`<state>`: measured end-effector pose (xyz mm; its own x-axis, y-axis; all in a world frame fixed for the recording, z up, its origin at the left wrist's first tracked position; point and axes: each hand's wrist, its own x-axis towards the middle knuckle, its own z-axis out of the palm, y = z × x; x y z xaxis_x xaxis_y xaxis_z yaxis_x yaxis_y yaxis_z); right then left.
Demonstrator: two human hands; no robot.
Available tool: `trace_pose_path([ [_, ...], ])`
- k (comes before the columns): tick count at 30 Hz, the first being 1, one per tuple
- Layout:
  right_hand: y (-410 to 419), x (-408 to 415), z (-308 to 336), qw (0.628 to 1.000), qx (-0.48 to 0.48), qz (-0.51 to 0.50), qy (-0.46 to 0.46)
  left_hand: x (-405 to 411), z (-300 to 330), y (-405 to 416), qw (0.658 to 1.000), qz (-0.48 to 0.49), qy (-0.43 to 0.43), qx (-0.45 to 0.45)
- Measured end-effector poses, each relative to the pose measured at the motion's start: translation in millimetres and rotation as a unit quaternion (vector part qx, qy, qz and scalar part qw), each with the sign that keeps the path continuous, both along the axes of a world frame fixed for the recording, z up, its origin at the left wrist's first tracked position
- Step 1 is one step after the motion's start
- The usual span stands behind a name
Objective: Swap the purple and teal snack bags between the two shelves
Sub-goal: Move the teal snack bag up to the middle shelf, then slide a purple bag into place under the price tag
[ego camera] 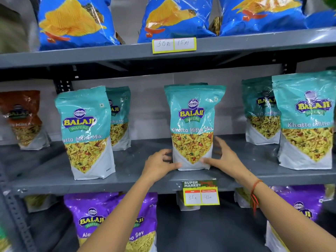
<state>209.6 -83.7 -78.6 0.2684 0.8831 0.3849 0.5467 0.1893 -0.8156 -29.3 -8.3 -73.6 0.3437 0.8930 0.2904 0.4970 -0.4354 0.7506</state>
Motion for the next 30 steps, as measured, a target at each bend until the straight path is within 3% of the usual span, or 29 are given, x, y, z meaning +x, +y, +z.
trace_pose_path([
  [3, -16, -24, -4, 0.986, 0.129, -0.092, 0.045, -14, -2, -17, 0.996, 0.039, -0.074, 0.037],
  [6, -39, -61, -7, 0.959, 0.254, -0.125, 0.019, -36, -11, -40, 0.973, 0.116, -0.153, 0.126],
  [9, -56, -100, -26, 0.934, 0.342, -0.094, -0.035, -67, -36, -59, 0.941, 0.195, -0.213, 0.175],
  [12, -63, -138, -66, 0.924, 0.364, -0.006, -0.116, -98, -86, -69, 0.918, 0.266, -0.24, 0.171],
  [16, -43, -163, -149, 0.953, 0.249, 0.099, -0.143, -130, -177, -72, 0.923, 0.347, -0.149, 0.072],
  [19, -17, -166, -217, 0.992, 0.031, 0.111, -0.056, -151, -241, -62, 0.941, 0.317, -0.016, -0.118],
  [21, 3, -164, -258, 0.987, -0.099, 0.129, 0.002, -159, -266, -54, 0.94, 0.263, 0.021, -0.216],
  [25, 36, -168, -307, 0.956, -0.233, 0.176, 0.005, -159, -283, -39, 0.935, 0.219, -0.041, -0.276],
  [30, 58, -175, -338, 0.94, -0.262, 0.21, 0.054, -157, -298, -23, 0.93, 0.219, -0.115, -0.271],
])
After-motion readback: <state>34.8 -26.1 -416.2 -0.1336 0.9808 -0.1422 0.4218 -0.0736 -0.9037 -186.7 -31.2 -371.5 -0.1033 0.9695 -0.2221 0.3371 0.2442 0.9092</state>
